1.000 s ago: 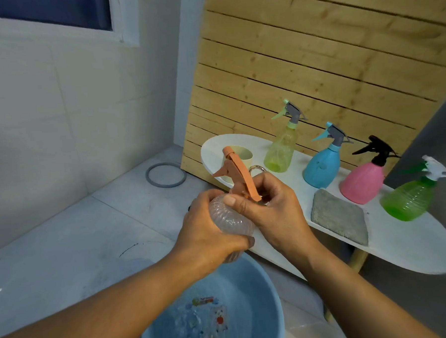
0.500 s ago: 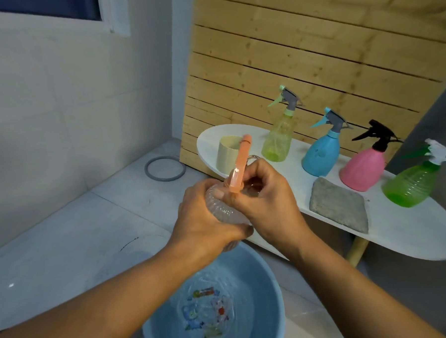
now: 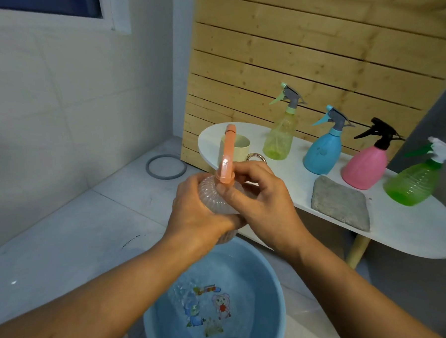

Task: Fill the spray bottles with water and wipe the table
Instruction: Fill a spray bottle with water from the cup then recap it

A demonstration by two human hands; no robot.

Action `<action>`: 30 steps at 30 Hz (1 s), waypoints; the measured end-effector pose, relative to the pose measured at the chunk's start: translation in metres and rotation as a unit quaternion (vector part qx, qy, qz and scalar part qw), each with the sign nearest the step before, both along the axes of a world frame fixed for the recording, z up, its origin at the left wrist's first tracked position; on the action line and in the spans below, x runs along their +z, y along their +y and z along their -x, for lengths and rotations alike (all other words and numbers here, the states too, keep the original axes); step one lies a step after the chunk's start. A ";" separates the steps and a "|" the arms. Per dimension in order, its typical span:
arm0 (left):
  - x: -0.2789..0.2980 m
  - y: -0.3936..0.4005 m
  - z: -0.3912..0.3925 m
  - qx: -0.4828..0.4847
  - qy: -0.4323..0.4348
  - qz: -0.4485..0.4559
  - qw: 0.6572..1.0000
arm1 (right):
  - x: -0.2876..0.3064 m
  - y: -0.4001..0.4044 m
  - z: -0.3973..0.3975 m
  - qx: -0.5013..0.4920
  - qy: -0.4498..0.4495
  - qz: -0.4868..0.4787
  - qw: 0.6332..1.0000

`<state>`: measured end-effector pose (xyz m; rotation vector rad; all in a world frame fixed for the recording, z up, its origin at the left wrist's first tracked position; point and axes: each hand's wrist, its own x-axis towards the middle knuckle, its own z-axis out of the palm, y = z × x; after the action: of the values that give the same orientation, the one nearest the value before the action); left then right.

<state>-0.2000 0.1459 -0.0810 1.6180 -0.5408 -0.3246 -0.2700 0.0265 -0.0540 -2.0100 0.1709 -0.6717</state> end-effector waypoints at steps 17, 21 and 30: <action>-0.004 -0.004 -0.002 0.005 -0.016 -0.031 0.999 | -0.008 0.017 -0.004 -0.058 -0.014 -0.019 0.998; -0.003 -0.001 0.000 0.020 -0.002 -0.015 1.000 | -0.002 0.011 -0.003 -0.046 0.000 0.036 0.998; -0.004 -0.009 0.001 -0.011 -0.023 -0.026 0.999 | -0.010 0.022 -0.013 -0.174 0.007 0.013 0.985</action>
<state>-0.2014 0.1372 -0.0854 1.6750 -0.5890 -0.3210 -0.2566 0.0486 -0.0636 -2.0292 0.5332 -0.8805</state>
